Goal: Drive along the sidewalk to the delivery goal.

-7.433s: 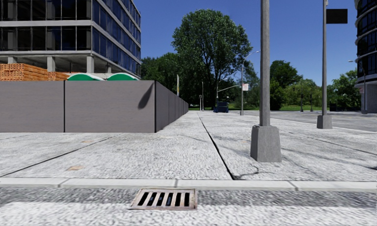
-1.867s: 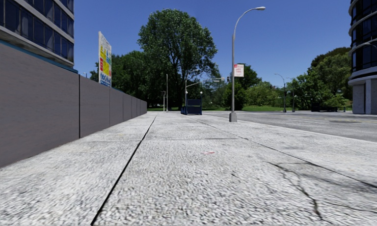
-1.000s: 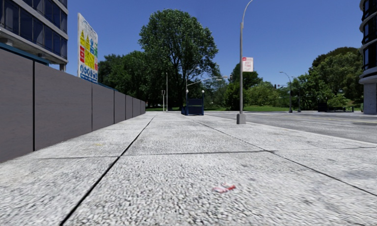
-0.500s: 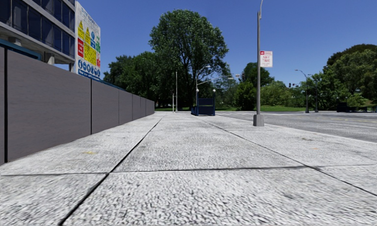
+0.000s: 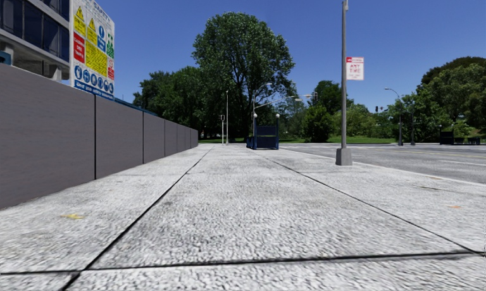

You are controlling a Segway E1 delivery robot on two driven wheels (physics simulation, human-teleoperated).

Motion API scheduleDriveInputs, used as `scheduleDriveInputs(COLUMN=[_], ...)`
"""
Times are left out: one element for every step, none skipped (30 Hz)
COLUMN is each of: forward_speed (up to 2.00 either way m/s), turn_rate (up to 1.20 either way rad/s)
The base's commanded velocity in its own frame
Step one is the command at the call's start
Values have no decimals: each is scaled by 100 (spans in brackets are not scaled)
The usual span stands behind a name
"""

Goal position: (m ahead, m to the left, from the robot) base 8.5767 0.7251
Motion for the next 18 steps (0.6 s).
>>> scheduleDriveInputs(forward_speed=[170,170,170,170,170,170,170,170,170,170,170,170,170,170,170,170,170,170], turn_rate=[1,1,1,1,1,1,1,1,1,1,1,1,1,1,1,1,1,1])
